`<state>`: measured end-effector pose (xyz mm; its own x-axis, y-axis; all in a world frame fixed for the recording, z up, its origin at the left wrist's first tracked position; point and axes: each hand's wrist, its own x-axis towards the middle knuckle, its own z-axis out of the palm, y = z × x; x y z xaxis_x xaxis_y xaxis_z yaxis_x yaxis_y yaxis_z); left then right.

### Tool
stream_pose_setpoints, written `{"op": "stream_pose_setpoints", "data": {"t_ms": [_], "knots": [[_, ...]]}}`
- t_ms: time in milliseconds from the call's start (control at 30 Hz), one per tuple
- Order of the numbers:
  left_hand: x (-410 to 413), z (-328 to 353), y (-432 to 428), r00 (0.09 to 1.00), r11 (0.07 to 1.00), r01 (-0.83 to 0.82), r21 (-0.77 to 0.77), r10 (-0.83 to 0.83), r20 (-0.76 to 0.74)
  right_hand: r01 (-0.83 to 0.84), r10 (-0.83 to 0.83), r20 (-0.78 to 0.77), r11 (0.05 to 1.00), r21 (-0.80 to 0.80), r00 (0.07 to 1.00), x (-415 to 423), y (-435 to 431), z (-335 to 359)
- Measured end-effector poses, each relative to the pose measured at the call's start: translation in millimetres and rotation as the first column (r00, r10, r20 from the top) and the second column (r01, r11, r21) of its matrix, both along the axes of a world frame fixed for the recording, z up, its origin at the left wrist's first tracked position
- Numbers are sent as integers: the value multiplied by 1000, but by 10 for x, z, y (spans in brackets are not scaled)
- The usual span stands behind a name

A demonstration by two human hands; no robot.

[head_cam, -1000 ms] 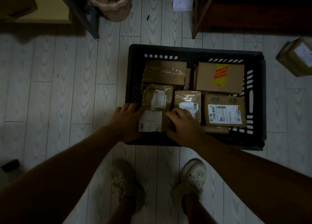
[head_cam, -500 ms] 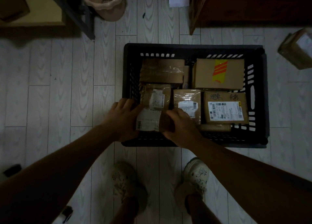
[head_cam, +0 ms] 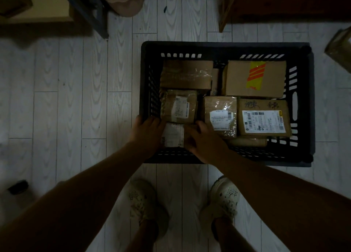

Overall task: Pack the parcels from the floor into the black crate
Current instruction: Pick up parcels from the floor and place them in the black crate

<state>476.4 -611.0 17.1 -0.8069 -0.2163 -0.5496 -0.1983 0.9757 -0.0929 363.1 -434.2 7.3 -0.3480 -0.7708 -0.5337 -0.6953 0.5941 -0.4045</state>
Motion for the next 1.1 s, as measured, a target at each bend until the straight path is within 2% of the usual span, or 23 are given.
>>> {"op": "stream_pose_setpoints", "data": {"t_ms": [167,300,400,567,833,1000,1100], "knots": [[-19,-54,96,997,998,-20,-55,24,80,-139,147,-30,973,186,989,-14,-3,-44],[-36,219,54,988,996,-85,11,83,131,-23,16,38,981,192,999,-70,1,302],[61,767,5,969,972,-212,102,195,153,8,-12,27,990,141,1000,-149,109,896],[124,2144,91,886,866,-455,208,418,202,98,-104,32,983,154,994,-404,287,2248],[172,4123,572,791,739,-572,355,611,3,124,-122,-24,987,106,992,-548,615,4208],[57,4995,831,747,741,-533,408,639,-185,194,-193,-157,981,-7,969,-490,960,5087],[-48,5437,977,770,765,-445,465,592,-237,274,-274,-219,961,-32,936,-409,1214,5527]]}}
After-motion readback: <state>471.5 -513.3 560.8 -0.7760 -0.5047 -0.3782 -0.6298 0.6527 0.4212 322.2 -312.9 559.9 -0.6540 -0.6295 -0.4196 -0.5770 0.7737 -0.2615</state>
